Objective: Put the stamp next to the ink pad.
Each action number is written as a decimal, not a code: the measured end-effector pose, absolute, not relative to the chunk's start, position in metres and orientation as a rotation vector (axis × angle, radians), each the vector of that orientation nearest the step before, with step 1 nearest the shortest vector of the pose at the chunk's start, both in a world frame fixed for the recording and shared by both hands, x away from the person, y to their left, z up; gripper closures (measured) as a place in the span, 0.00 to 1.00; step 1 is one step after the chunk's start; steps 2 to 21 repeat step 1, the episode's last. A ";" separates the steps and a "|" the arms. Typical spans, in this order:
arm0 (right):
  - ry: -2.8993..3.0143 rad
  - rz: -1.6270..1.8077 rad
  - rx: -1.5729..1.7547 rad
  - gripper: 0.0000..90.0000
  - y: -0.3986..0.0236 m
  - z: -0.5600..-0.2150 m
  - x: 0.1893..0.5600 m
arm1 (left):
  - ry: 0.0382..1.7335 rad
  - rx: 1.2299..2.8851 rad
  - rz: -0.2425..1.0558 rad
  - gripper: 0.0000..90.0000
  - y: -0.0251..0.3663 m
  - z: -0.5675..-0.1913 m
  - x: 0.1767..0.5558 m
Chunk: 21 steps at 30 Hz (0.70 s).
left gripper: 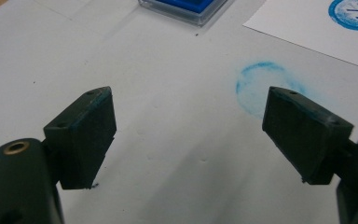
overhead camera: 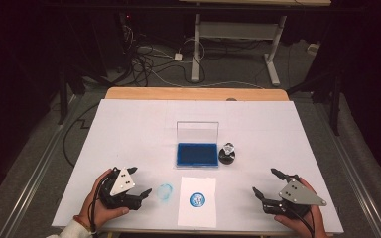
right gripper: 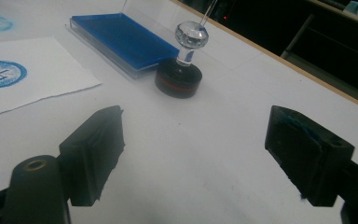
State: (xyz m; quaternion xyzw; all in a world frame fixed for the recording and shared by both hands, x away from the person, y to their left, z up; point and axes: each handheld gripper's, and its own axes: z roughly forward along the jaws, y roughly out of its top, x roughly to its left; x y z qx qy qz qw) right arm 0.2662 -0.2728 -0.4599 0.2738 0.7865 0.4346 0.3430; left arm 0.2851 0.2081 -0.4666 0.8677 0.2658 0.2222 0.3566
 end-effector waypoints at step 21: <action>2.044 1.132 0.715 0.22 -0.273 -0.460 0.266 | 0.687 2.239 0.574 0.19 0.208 -0.466 0.285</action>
